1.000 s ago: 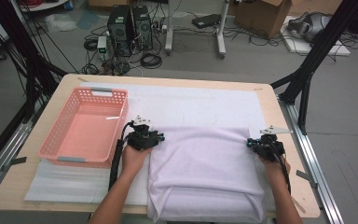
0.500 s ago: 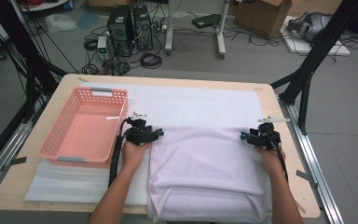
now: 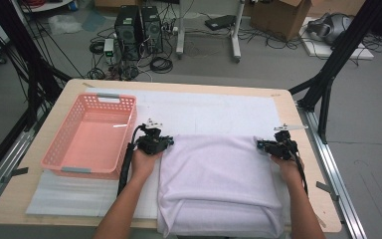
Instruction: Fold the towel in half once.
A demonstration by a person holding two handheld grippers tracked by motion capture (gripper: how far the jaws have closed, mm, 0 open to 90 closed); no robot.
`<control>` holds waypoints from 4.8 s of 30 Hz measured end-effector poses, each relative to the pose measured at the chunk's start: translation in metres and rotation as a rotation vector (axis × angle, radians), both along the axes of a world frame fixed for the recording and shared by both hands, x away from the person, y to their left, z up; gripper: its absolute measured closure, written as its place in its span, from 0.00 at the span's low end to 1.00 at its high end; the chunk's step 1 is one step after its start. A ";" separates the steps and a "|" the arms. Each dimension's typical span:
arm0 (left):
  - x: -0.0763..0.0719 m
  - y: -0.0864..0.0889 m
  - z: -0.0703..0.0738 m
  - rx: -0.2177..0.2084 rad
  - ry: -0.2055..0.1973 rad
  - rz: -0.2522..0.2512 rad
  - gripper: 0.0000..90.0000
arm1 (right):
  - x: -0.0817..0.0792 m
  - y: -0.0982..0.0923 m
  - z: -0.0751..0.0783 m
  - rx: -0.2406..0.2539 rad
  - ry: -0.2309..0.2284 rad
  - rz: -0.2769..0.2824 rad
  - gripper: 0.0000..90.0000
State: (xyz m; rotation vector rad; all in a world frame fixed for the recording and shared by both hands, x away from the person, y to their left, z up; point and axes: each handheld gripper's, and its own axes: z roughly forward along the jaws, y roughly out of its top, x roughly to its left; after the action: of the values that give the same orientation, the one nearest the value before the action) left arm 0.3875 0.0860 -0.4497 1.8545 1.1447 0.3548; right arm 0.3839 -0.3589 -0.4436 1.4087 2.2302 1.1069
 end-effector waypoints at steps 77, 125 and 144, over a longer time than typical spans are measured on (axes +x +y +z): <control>-0.078 0.016 0.030 -0.168 -0.140 -0.094 0.57 | -0.096 -0.016 0.028 -0.019 -0.173 -0.039 0.68; -0.184 0.037 -0.001 -0.249 0.077 -0.174 0.96 | -0.203 -0.017 0.013 0.049 -0.038 0.011 0.95; -0.176 0.032 -0.007 -0.187 0.104 -0.124 0.66 | -0.202 -0.007 0.004 -0.012 -0.007 -0.024 0.80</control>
State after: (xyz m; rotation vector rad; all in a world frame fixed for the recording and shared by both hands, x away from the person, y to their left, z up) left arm 0.2120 0.1176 -0.4569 1.7845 1.0865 0.0786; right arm 0.1818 -0.3664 -0.4399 1.4211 2.2059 1.0873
